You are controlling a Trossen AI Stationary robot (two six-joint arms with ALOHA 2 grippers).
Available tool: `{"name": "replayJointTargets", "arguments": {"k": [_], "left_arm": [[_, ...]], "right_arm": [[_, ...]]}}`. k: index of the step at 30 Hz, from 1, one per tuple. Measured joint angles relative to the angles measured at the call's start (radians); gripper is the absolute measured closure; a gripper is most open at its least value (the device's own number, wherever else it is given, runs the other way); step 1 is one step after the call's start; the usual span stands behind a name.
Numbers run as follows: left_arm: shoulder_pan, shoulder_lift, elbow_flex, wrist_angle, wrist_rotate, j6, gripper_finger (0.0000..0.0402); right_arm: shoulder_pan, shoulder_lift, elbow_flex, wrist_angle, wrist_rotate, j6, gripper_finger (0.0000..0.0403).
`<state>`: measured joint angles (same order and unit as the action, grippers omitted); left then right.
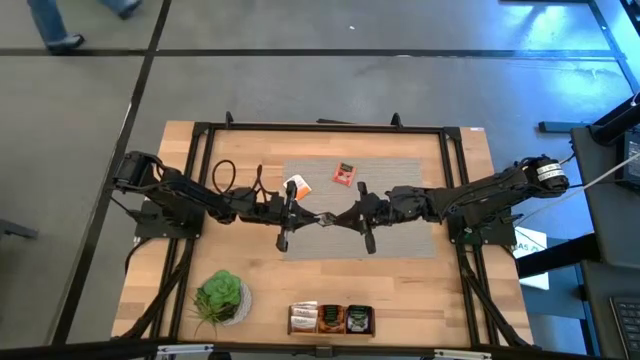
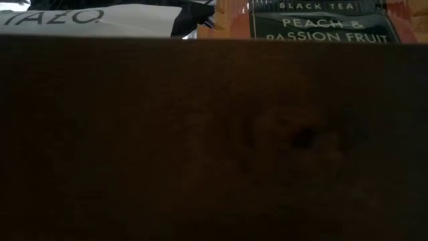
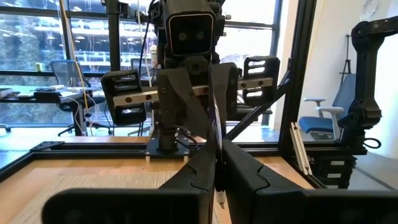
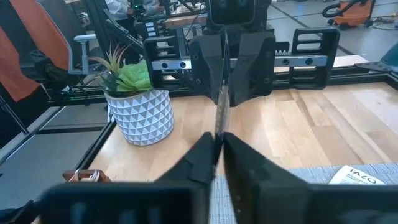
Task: Pick & Place Tea
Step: Put the black tea bag into the right section of the wooden organizer
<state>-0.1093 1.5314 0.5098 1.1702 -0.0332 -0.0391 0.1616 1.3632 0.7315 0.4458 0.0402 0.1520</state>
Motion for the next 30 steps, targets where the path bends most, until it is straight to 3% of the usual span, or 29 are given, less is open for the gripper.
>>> {"name": "replayJointTargets", "arguments": {"k": [3, 9, 16, 20, 24, 30], "left_arm": [[0.0, 0.0, 0.0, 0.0, 0.001, 0.0, 0.0377], [0.0, 0.0, 0.0, -0.001, 0.005, 0.0, 0.036], [0.0, 0.001, 0.0, -0.019, 0.059, -0.037, 0.0293], [0.0, -0.009, 0.0, -0.038, 0.109, -0.052, 0.0262], [-0.001, -0.016, 0.0, -0.074, 0.161, -0.058, 0.025], [0.013, -0.016, 0.0, -0.108, 0.159, -0.133, 0.0252]], "right_arm": [[0.0, 0.0, 0.0, -0.001, 0.001, 0.0, 0.0392], [0.0, 0.0, 0.0, -0.002, 0.001, 0.014, 0.0396], [0.0, -0.029, 0.0, -0.046, 0.002, 0.027, 0.0398], [0.021, -0.108, 0.0, -0.154, 0.004, 0.052, 0.0399], [0.096, -0.174, 0.001, -0.283, -0.015, 0.155, 0.04], [0.284, -0.173, 0.017, -0.405, -0.008, 0.366, 0.0401]]}}
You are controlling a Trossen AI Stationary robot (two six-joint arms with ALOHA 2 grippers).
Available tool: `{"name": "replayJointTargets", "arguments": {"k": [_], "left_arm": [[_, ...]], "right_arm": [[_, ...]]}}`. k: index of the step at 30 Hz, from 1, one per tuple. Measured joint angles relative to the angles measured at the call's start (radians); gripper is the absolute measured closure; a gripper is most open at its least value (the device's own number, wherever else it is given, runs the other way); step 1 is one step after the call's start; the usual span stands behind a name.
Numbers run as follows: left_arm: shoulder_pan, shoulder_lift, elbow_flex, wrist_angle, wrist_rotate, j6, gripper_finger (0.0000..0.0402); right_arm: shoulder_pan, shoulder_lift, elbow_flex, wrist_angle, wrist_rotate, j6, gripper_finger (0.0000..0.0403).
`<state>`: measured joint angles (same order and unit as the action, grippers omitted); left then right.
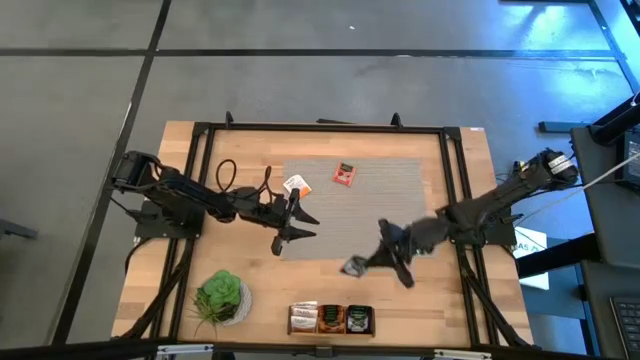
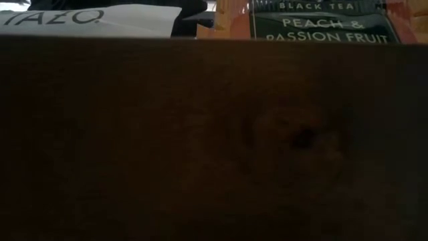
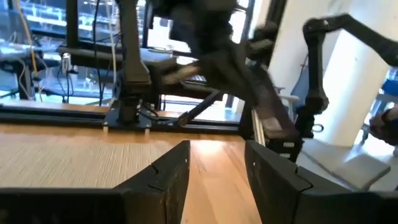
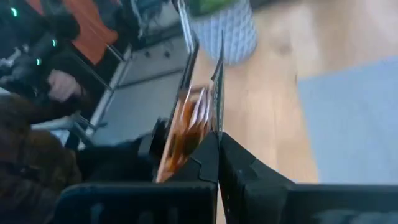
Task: Pick & Place Tea
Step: Put the black tea bag into the right section of the wooden organizer
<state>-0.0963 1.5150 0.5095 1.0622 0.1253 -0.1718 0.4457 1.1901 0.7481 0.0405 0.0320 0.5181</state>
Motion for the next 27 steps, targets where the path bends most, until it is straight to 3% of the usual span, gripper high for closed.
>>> {"name": "replayJointTargets", "arguments": {"k": [7, 16, 27], "left_arm": [[0.041, 0.0, 0.0, -0.04, 0.0, -0.12, 0.025], [0.068, 0.0, 0.0, -0.118, -0.001, -0.159, 0.0253], [0.067, 0.0, 0.0, -0.128, -0.003, -0.159, 0.0251]], "right_arm": [[0.189, 0.092, 0.134, -0.245, 0.183, 0.125, 0.0401], [0.329, 0.334, 0.247, -0.256, 0.177, 0.225, 0.0402], [0.348, 0.56, 0.406, -0.289, 0.098, 0.309, 0.04]]}}
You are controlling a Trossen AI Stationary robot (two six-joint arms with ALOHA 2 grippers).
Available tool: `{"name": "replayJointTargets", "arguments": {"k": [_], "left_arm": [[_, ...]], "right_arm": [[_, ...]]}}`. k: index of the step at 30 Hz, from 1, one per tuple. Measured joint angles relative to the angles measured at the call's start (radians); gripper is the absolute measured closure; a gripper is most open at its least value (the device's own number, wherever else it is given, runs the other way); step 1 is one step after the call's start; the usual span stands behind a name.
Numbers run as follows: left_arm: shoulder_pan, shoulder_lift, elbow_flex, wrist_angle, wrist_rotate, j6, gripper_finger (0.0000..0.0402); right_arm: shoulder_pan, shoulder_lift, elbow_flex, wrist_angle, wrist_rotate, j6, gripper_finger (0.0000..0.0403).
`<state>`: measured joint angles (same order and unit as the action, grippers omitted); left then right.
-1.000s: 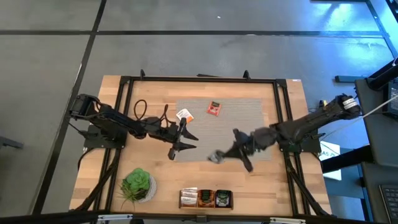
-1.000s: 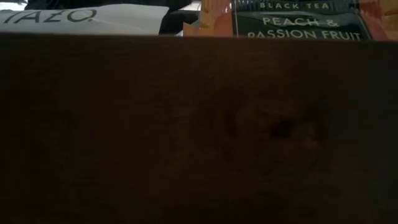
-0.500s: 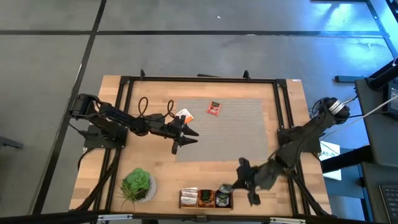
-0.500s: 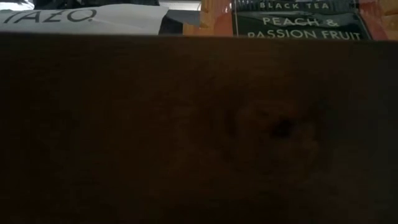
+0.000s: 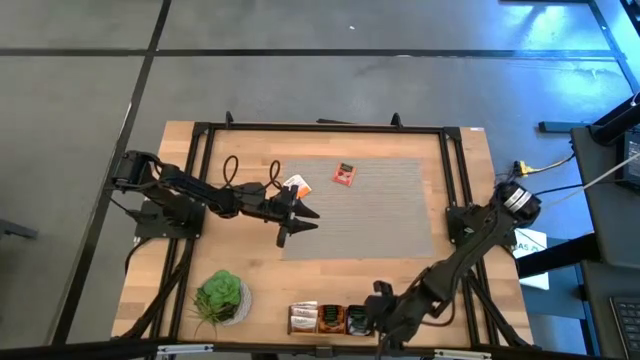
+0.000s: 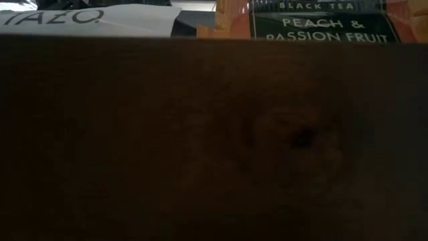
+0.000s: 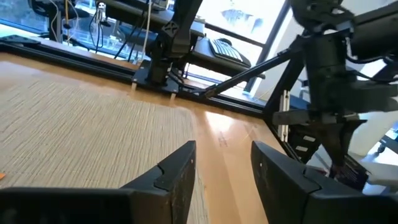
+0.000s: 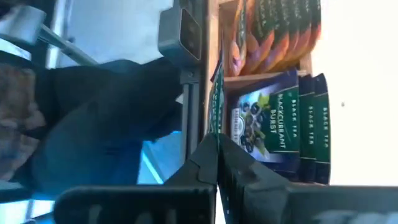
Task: Pick & Place Tea
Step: Put the black tea bag into the right section of the wooden organizer
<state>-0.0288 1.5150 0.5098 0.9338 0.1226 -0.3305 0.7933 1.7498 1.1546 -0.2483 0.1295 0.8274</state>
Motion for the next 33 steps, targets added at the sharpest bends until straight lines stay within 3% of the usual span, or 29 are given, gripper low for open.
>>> {"name": "replayJointTargets", "arguments": {"k": [7, 33], "left_arm": [[0.0, 0.0, 0.0, -0.013, -0.001, 0.002, 0.0251], [-0.002, 0.0, 0.0, -0.101, -0.002, 0.001, 0.0253]], "right_arm": [[-0.002, 0.046, 0.109, -0.222, 0.042, -0.02, 0.04], [-0.014, 0.123, 0.113, -0.196, 0.018, -0.052, 0.0388]]}}
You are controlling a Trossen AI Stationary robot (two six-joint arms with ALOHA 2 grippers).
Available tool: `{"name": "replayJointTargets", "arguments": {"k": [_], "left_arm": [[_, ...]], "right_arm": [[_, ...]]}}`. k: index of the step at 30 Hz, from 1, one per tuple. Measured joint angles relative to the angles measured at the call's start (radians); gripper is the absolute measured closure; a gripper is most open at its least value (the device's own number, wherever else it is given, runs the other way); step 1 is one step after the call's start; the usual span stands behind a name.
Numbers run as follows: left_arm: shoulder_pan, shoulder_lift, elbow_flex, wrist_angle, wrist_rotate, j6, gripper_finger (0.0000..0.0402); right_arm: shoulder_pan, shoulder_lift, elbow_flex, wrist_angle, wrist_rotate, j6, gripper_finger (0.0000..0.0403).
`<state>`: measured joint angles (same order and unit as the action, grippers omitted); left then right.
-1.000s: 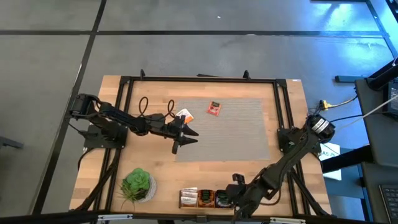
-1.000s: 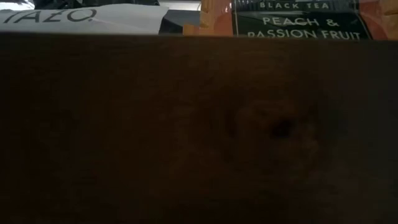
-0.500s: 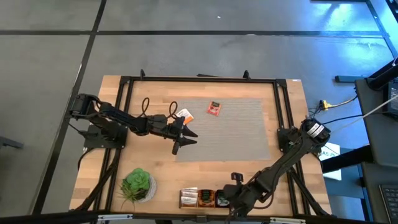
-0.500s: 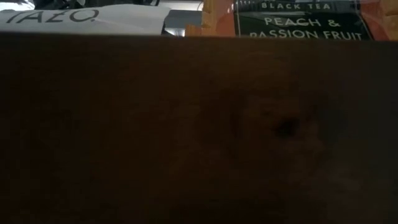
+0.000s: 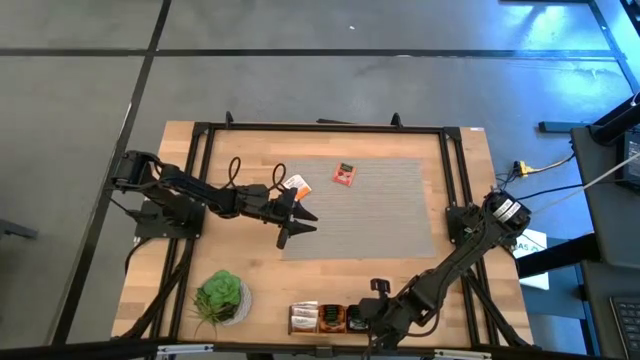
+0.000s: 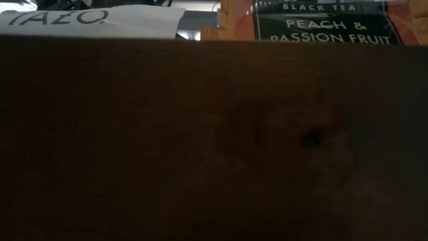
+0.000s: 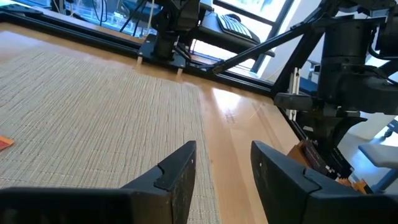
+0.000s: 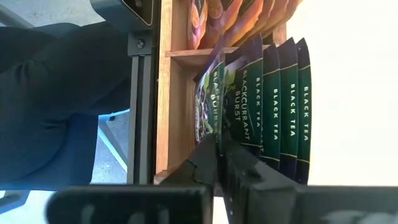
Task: Pick & Place Tea
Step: Put the black tea bag into the right section of the wooden organizer, then put the white and orange tea bag into the left section of the wooden organizer
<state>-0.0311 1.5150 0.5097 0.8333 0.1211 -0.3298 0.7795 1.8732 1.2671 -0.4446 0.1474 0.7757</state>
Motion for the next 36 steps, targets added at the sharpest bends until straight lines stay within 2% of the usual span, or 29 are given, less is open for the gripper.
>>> {"name": "replayJointTargets", "arguments": {"k": [12, 17, 23, 26, 31, 34, 36], "left_arm": [[0.0, 0.0, 0.0, 0.0, 0.0, -0.024, 0.025], [0.0, 0.0, 0.0, 0.0, 0.0, -0.024, 0.0253], [0.001, 0.0, 0.0, -0.026, -0.066, -0.024, 0.025], [0.001, 0.0, 0.0, -0.094, -0.135, -0.034, 0.0249], [0.028, 0.0, 0.0, -0.27, -0.35, -0.111, 0.0252], [0.072, 0.0, 0.0, -0.341, -0.457, -0.155, 0.0253], [0.113, 0.0, 0.0, -0.379, -0.47, -0.157, 0.0252]], "right_arm": [[0.0, -0.03, -0.002, -0.01, 0.0, 0.0, 0.0279], [-0.002, -0.111, -0.002, -0.024, 0.033, -0.071, 0.0268], [-0.077, -0.218, -0.002, -0.172, 0.063, -0.169, 0.0271], [-0.149, -0.267, -0.009, -0.213, 0.07, -0.245, 0.0271], [-0.314, -0.349, -0.081, -0.184, 0.043, -0.376, 0.0271], [-0.424, -0.384, -0.16, -0.078, -0.057, -0.451, 0.0272], [-0.497, -0.395, -0.223, 0.036, -0.157, -0.503, 0.0272]]}}
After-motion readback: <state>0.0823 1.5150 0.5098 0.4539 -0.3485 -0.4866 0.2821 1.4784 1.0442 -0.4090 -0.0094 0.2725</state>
